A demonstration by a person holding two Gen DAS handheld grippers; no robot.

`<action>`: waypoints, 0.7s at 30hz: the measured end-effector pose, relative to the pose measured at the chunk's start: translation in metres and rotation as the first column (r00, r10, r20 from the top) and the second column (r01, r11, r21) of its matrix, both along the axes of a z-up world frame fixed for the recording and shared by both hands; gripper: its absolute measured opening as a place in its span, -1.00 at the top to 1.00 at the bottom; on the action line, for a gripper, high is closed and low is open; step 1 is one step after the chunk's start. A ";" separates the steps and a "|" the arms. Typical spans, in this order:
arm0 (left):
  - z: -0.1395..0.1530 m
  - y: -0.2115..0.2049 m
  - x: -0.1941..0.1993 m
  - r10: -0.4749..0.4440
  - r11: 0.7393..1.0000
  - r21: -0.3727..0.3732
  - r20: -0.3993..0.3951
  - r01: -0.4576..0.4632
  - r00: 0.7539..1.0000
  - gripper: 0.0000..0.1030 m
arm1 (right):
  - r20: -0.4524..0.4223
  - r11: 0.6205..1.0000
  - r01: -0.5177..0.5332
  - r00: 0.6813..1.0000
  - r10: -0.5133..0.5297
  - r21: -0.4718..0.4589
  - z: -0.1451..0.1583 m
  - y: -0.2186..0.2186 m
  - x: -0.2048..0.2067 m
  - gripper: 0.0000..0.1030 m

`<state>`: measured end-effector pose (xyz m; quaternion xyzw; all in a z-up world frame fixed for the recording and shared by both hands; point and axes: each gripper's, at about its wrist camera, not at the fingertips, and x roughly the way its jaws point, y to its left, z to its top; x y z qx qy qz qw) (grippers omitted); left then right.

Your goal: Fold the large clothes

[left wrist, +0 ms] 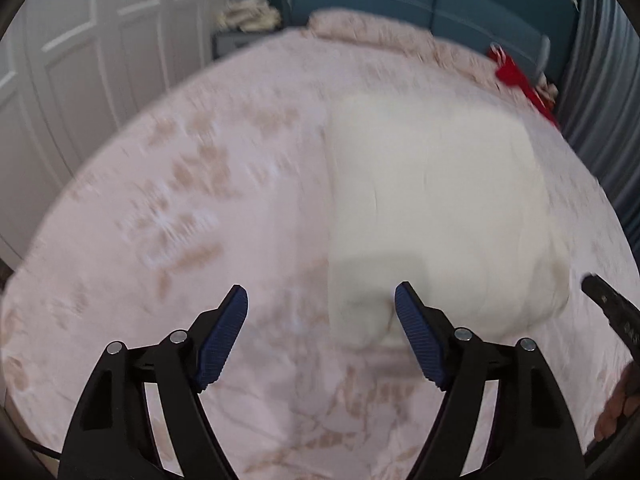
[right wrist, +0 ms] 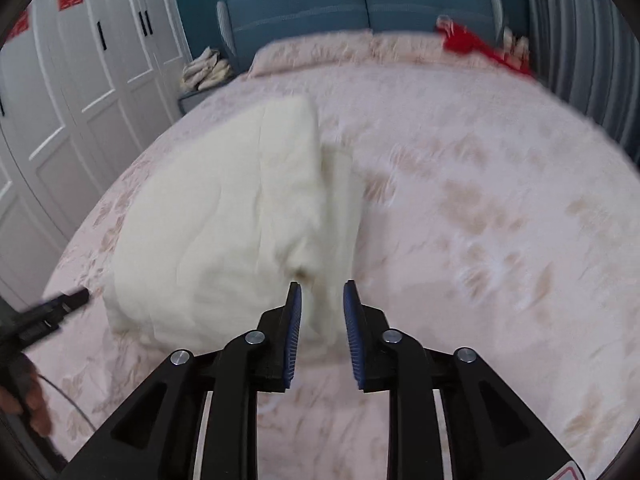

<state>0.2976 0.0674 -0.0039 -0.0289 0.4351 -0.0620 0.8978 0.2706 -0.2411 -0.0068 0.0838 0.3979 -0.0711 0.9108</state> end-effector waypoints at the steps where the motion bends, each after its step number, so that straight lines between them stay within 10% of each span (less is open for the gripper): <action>1: 0.005 -0.003 0.006 0.006 1.000 -0.004 0.005 -0.006 1.000 -0.43 | 0.002 1.000 -0.013 1.000 0.013 -0.003 0.005 0.003 0.005 0.87; 21: -0.057 -0.067 0.092 0.074 0.994 0.092 -0.095 -0.065 0.993 -0.57 | -0.210 0.996 -0.050 0.977 0.035 -0.068 -0.090 -0.004 0.103 1.00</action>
